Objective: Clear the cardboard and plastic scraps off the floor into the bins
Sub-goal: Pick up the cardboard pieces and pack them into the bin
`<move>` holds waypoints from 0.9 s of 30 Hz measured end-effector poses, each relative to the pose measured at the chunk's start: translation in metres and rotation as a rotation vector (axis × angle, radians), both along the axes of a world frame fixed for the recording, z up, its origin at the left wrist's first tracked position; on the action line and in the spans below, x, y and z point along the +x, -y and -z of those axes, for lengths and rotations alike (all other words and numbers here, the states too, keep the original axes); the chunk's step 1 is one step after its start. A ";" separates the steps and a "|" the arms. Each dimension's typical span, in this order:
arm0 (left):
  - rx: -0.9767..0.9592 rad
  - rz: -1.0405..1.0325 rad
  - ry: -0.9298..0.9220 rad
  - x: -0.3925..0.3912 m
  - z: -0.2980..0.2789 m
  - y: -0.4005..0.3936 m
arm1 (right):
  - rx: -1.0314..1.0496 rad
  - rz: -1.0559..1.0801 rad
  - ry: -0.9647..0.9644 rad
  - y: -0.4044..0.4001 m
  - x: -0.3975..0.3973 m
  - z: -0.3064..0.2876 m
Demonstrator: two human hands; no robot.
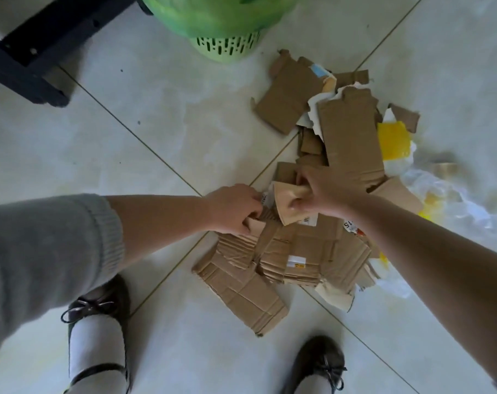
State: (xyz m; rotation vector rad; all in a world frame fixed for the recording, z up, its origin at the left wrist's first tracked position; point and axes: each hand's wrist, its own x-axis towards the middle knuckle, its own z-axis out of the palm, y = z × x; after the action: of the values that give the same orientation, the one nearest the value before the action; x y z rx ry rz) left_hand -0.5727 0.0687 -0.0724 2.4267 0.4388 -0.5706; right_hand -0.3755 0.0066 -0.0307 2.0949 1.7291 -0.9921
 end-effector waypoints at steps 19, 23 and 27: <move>-0.372 -0.360 -0.156 -0.033 -0.012 -0.029 | -0.042 0.070 -0.040 0.012 -0.029 0.022; -0.471 -0.213 -0.287 -0.041 -0.034 -0.035 | -0.066 0.003 -0.106 0.011 -0.036 0.020; -0.325 0.065 -0.242 -0.043 -0.028 0.014 | -0.047 -0.176 0.019 0.019 -0.055 0.028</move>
State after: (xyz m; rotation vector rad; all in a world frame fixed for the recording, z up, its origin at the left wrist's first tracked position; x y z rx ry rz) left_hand -0.6161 0.0543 -0.0447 2.0760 0.3360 -0.8963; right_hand -0.4308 -0.0127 -0.0590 1.8797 1.8262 -0.9483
